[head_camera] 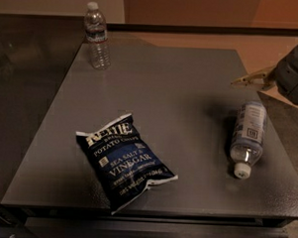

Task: Move blue plastic bottle near water bottle

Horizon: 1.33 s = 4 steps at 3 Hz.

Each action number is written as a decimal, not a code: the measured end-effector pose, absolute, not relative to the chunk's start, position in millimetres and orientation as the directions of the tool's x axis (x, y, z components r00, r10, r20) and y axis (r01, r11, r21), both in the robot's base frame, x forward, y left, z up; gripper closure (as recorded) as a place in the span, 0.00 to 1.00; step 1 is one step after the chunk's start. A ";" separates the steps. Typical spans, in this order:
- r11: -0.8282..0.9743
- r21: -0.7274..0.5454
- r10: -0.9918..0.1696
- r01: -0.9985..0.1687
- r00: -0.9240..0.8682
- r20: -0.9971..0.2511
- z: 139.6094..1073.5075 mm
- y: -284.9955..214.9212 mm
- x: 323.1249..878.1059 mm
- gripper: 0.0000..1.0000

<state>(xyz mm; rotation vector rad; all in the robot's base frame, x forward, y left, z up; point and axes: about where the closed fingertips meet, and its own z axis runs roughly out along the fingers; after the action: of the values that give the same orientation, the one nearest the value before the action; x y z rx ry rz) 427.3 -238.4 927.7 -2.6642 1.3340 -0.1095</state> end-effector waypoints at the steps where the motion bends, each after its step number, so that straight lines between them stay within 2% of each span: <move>1: -0.665 -0.151 -0.740 -0.732 0.673 -0.003 906.6 -244.4 427.7 0.00; 4: -0.679 -0.090 -0.730 -0.728 0.683 -0.023 870.2 -259.2 457.8 0.00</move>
Offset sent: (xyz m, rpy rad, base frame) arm 0.0175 -0.0291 -0.0556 -0.0471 0.0967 0.1449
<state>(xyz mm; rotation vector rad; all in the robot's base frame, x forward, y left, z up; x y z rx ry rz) 457.8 -259.2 870.2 -2.7978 1.2144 -0.0217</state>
